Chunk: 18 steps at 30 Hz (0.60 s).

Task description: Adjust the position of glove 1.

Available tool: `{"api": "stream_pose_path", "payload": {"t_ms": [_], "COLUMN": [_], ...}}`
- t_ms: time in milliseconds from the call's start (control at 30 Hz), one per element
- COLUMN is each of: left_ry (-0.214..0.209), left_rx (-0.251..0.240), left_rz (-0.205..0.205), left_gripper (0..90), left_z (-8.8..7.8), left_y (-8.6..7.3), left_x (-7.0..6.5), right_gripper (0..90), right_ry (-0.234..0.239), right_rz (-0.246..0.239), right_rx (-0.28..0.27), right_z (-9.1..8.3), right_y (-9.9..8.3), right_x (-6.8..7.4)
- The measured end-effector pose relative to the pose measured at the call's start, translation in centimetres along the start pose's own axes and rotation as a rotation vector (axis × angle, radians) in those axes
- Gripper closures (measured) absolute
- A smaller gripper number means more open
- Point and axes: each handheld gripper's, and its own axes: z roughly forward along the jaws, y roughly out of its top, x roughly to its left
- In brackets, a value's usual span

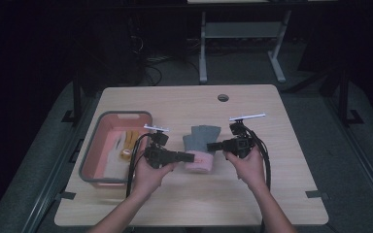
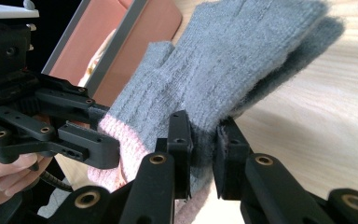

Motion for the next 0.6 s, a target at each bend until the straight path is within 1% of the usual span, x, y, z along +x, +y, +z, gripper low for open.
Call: {"api": "stream_pose_path", "payload": {"t_ms": [100, 133, 267, 300, 400, 433, 467, 500, 600], "left_ry": [0.005, 0.009, 0.012, 0.013, 0.014, 0.012, 0.011, 0.011, 0.013], "left_rx": [-0.005, -0.006, -0.018, -0.021, -0.021, -0.024, -0.027, -0.027, -0.029], "left_rz": [0.001, 0.006, 0.006, 0.002, 0.009, 0.012, 0.011, 0.009, 0.013], "left_gripper": [66.9, 66.9, 67.0, 67.0, 67.0, 67.0, 67.0, 67.0, 67.0], "left_z": [-0.5, -0.6, -1.1, -1.1, -1.5, -1.6, -1.7, -1.8, -1.9], "left_y": [0.0, 0.0, 0.1, 0.1, 0.1, 0.2, 0.2, 0.2, 0.3], "left_x": [0.2, 0.3, 0.4, 0.4, 0.4, 0.4, 0.4, 0.4, 0.3], "right_gripper": [78.7, 78.7, 78.6, 78.6, 78.6, 78.6, 78.6, 78.5, 78.5], "right_ry": [-0.001, -0.002, -0.004, -0.004, -0.003, -0.004, -0.003, -0.003, -0.005], "right_rz": [-0.003, -0.012, -0.024, -0.027, -0.031, -0.024, -0.036, -0.029, -0.038], "right_rx": [0.007, 0.009, 0.015, 0.017, 0.019, 0.026, 0.022, 0.026, 0.026], "right_z": [0.4, 0.5, 0.9, 0.9, 1.0, 1.0, 1.0, 0.9, 0.8], "right_y": [0.4, 0.5, 0.8, 0.9, 1.1, 1.2, 1.2, 1.3, 1.4], "right_x": [0.5, 0.5, 0.8, 0.9, 1.1, 1.3, 1.3, 1.5, 1.7]}}
